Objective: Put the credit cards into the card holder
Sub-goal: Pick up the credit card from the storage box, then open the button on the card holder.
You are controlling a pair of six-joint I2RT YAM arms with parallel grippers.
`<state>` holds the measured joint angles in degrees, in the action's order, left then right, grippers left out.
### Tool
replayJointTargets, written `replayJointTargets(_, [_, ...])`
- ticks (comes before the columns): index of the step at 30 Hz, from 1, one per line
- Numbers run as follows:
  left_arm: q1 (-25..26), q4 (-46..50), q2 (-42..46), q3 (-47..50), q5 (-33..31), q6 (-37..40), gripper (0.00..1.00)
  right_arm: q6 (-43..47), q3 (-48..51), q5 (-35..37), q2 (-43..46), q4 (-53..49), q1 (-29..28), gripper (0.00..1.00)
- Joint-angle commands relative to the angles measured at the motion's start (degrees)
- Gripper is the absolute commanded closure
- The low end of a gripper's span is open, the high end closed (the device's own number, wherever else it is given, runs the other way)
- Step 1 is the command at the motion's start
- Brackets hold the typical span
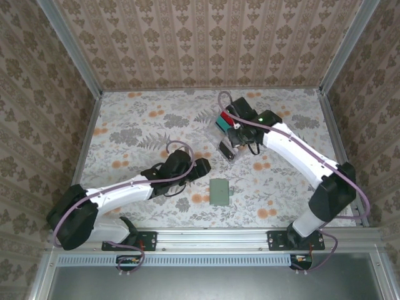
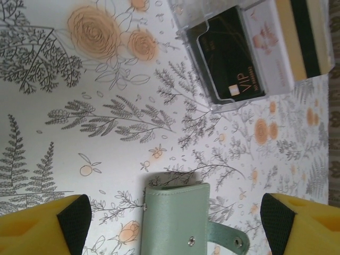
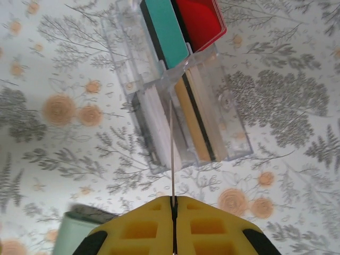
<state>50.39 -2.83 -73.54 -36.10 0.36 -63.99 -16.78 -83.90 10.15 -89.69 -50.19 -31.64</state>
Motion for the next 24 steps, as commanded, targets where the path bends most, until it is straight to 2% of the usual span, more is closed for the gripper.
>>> replayJointTargets(1, [-1.24,-3.34,2.46,-0.18,2.29,2.09,0.14,-5.91,5.5,-10.97,4.65,4.97,1.35,0.93])
replayJointTargets(5, [-3.04,-8.43,3.33,0.99,5.65,1.85,0.14,-12.88,13.3,-20.49,9.45,13.66,1.84,0.93])
replayJointTargets(13, [-6.43,-13.92,1.73,-0.36,12.47,1.18,0.14,-21.56,22.64,-28.57,14.25,23.02,2.4,0.93])
replayJointTargets(17, [-7.41,-19.4,-1.14,-0.87,16.95,-0.61,0.14,-27.56,28.05,-36.21,16.0,29.56,5.42,0.93])
replayJointTargets(24, [-7.55,-23.69,-6.77,-3.91,21.98,-2.04,0.17,-35.05,33.24,-45.87,17.28,38.54,9.34,0.94])
